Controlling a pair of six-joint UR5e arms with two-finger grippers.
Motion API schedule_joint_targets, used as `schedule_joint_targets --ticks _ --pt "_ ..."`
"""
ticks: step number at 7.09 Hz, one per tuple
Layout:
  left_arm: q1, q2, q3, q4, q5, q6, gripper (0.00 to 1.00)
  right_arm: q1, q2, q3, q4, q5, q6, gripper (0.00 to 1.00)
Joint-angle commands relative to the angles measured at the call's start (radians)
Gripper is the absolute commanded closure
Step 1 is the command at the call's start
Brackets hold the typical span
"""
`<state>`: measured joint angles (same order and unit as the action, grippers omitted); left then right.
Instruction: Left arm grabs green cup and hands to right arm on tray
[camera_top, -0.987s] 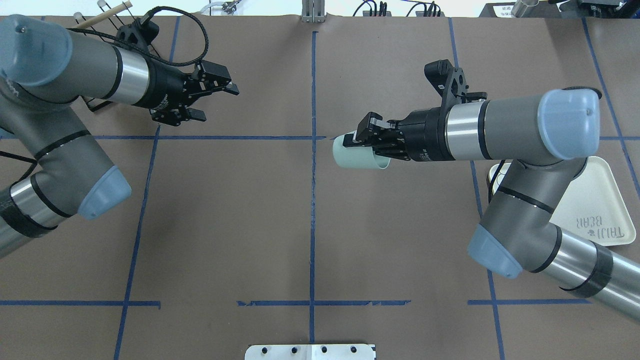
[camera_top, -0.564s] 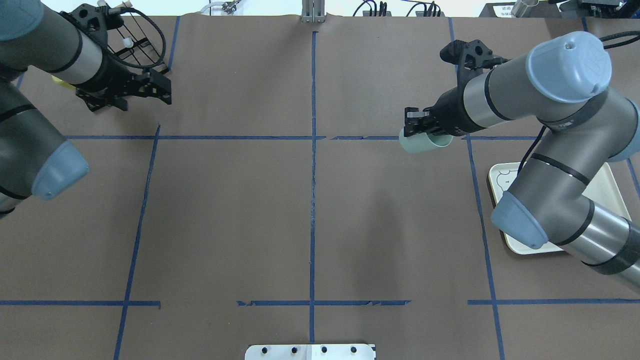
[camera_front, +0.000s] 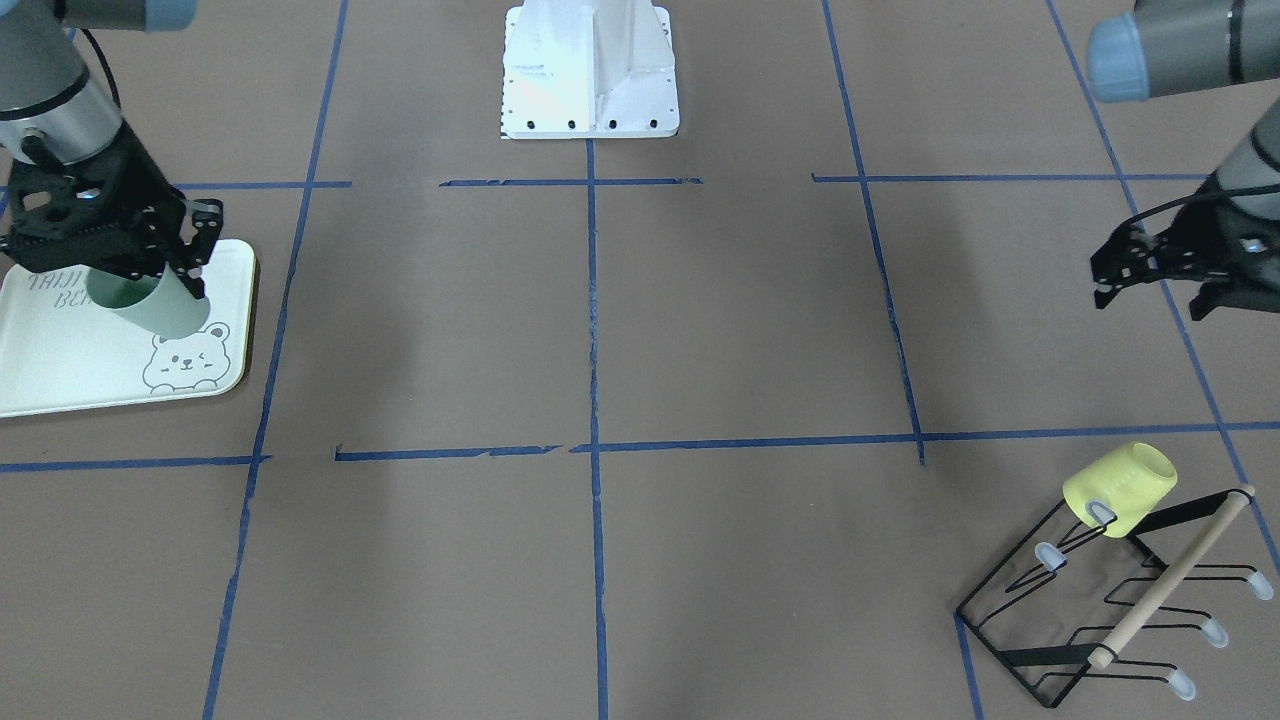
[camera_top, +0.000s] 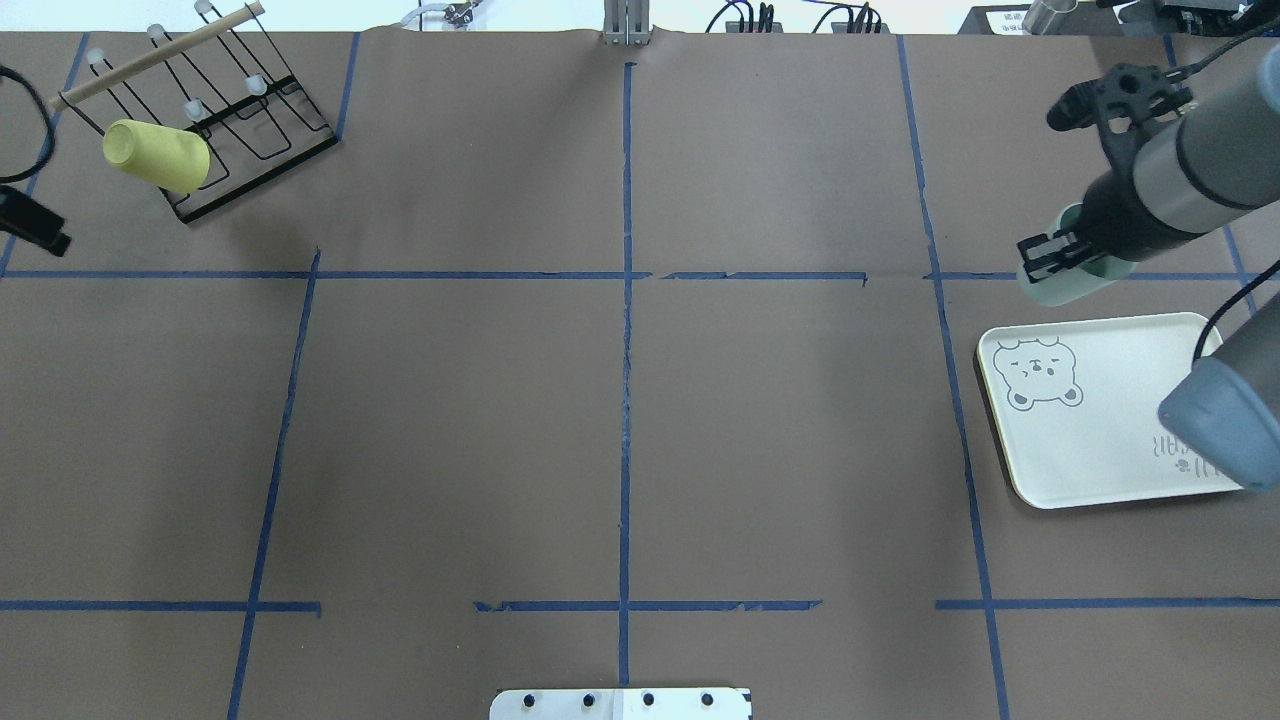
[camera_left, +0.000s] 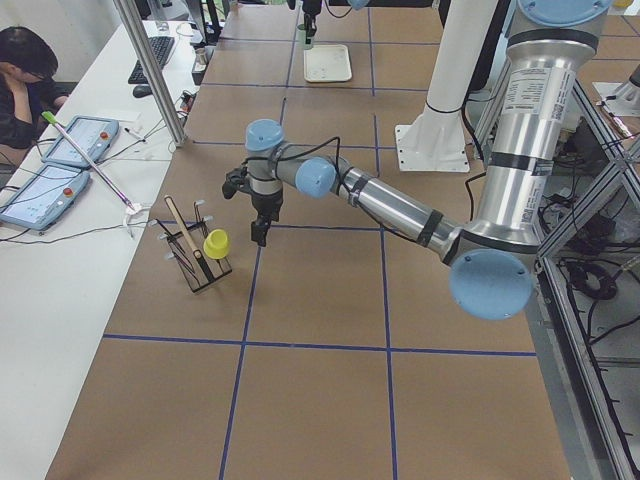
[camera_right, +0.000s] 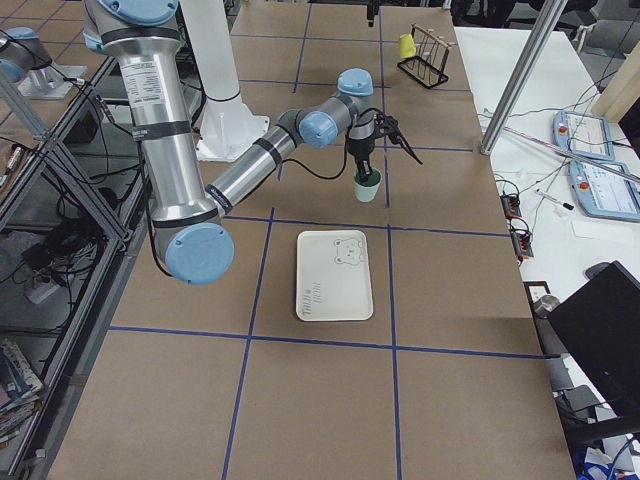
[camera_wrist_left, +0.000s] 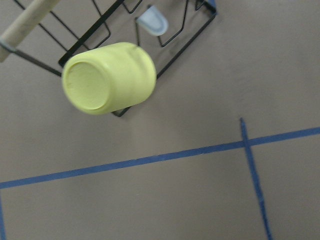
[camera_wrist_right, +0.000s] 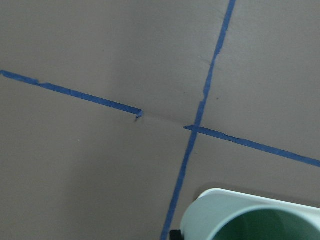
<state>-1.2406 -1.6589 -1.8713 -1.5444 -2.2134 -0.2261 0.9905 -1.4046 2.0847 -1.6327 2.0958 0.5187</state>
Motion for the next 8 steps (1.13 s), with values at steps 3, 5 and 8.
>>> schedule_joint_targets --ticks 3,5,8 --pt "-0.314 0.325 -0.008 0.001 -0.129 0.308 0.0 0.165 -0.24 -0.011 0.128 0.096 -0.2 0.99" --pt "-0.371 0.407 -0.029 0.001 -0.149 0.353 0.0 0.168 -0.283 -0.017 0.131 0.093 -0.198 0.99" --pt "-0.395 0.423 -0.046 -0.011 -0.143 0.341 0.0 0.166 -0.295 -0.095 0.269 0.078 -0.075 0.97"
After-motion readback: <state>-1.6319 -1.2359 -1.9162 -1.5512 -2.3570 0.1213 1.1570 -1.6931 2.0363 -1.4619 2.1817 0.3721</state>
